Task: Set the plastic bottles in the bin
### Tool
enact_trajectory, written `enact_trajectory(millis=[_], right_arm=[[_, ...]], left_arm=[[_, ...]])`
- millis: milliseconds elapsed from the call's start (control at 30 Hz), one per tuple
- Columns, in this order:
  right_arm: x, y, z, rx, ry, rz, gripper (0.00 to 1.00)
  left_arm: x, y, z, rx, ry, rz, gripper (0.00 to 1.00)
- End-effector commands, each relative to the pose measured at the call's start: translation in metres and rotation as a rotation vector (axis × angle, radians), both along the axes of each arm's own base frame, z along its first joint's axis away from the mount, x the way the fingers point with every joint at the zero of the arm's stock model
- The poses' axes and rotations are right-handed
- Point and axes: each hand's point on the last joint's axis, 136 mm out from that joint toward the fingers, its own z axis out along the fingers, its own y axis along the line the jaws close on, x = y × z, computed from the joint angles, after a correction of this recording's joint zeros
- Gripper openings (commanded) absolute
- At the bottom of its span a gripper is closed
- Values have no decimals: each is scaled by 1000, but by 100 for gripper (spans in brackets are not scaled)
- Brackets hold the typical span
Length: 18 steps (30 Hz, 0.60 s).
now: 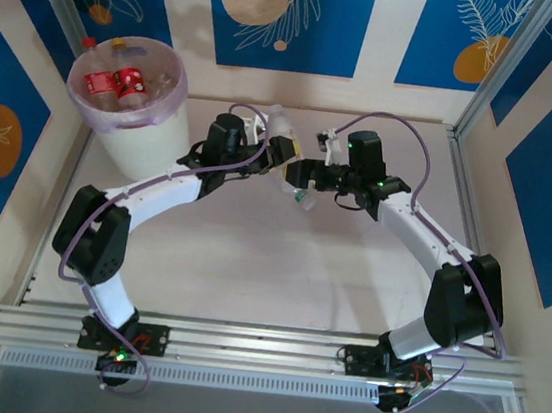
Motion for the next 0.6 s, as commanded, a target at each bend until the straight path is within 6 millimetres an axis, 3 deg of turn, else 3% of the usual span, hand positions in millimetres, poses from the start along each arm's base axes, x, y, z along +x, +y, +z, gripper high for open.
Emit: enact_trajectory(millis=[0, 133, 267, 433, 567], right_arm=[[-22, 0, 26, 25, -57, 65, 85], [-30, -10, 40, 26, -77, 67, 89], [-37, -27, 54, 30, -101, 34, 90], [-50, -41, 55, 4, -114, -7, 90], [-54, -52, 41, -5, -79, -46, 89]], left_arm=[[11, 0, 17, 27, -75, 20, 55], [17, 6, 7, 143, -92, 29, 53], [24, 12, 24, 171, -146, 35, 48], [44, 53, 80, 224, -275, 96, 47], [64, 106, 146, 234, -391, 190, 47]])
